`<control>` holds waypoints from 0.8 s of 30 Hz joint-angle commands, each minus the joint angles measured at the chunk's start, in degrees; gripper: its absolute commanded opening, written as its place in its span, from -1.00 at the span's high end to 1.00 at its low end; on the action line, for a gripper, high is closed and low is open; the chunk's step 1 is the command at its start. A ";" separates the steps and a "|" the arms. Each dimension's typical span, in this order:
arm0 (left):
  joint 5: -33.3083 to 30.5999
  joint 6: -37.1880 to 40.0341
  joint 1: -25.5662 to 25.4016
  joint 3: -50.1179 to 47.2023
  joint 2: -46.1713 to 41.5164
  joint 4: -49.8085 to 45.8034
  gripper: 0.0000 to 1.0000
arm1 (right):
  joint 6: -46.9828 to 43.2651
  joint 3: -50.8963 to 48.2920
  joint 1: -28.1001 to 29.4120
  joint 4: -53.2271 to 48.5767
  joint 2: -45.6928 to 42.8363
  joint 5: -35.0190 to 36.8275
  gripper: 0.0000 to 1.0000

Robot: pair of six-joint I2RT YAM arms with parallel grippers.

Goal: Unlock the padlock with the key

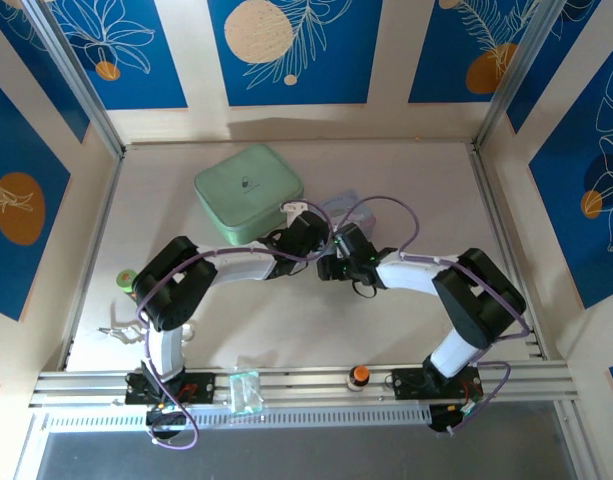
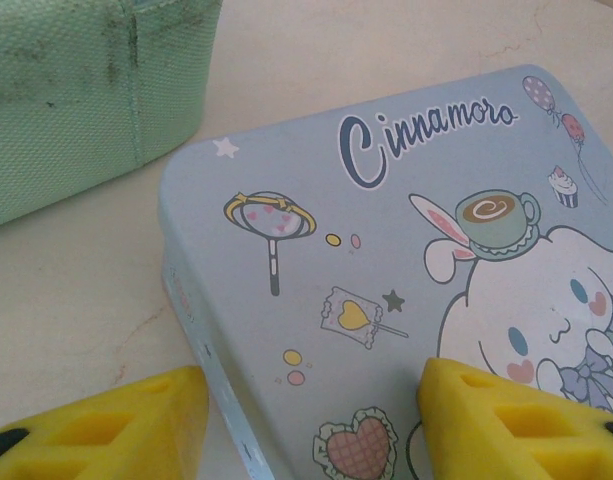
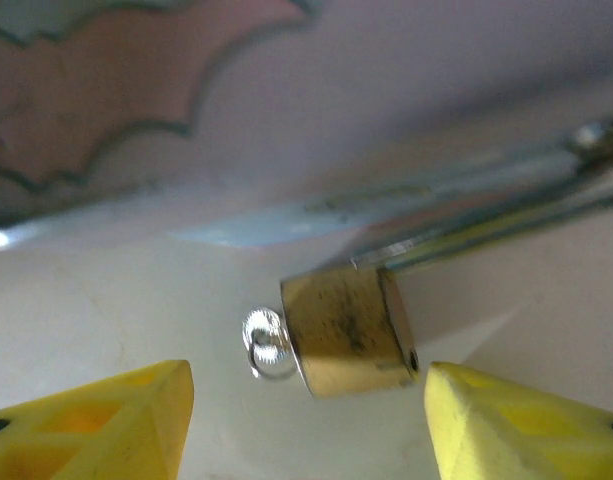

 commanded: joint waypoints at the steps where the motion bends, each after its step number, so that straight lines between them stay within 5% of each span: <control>1: 4.02 2.12 -0.25 -3.03 5.57 -16.74 -0.14 | -0.37 2.12 1.81 0.51 2.44 7.56 -0.20; 12: 3.84 2.71 -0.33 -3.62 6.22 -16.60 -0.14 | 2.16 1.66 1.49 4.66 5.97 10.10 0.24; 24: 2.92 2.79 -0.37 -4.22 6.74 -16.72 -0.14 | 10.57 2.90 -3.04 3.42 5.25 10.19 0.37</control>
